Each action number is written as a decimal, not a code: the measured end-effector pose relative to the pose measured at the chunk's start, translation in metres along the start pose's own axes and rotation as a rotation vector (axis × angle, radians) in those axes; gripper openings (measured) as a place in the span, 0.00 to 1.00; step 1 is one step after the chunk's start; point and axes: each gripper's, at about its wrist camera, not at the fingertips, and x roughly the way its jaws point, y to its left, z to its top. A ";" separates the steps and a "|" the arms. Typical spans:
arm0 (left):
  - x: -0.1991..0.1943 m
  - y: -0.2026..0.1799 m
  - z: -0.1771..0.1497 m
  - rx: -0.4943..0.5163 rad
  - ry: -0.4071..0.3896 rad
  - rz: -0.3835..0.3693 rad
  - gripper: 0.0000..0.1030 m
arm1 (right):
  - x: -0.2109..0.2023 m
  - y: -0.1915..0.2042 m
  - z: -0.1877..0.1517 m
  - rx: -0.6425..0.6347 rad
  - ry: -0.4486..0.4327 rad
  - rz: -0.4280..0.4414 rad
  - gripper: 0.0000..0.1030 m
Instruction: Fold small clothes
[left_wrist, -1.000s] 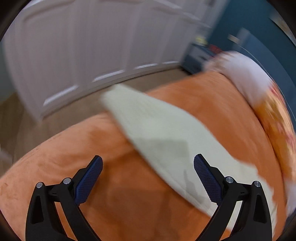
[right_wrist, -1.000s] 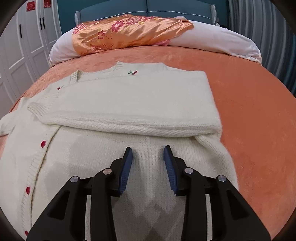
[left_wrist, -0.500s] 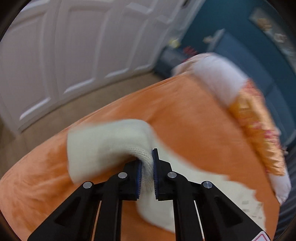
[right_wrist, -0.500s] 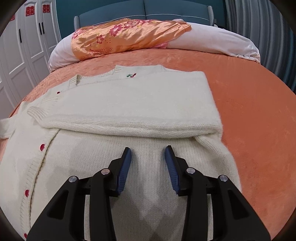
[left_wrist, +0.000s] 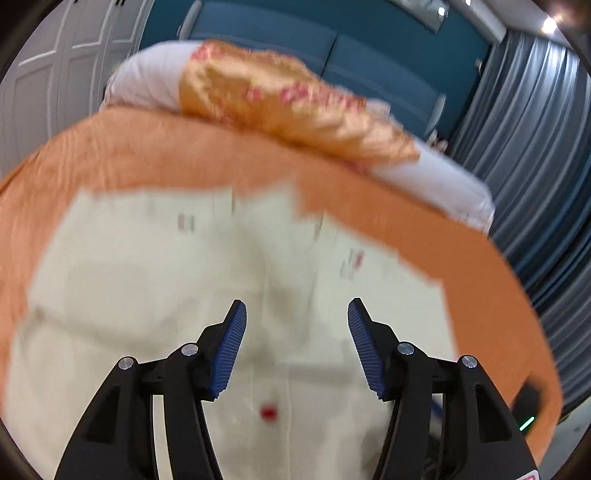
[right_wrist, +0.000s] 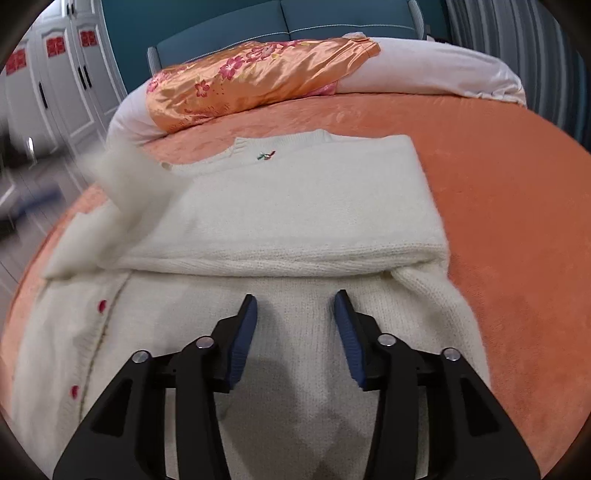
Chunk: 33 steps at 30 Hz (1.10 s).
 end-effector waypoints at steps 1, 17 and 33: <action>0.000 0.007 -0.012 -0.013 0.018 0.017 0.55 | -0.001 0.000 0.001 0.002 -0.002 0.006 0.46; -0.022 0.187 -0.014 -0.422 -0.032 0.162 0.55 | 0.054 0.185 0.073 -0.388 0.050 -0.003 0.50; -0.017 0.199 -0.004 -0.463 -0.032 0.116 0.66 | 0.026 0.004 0.063 0.301 0.078 0.189 0.52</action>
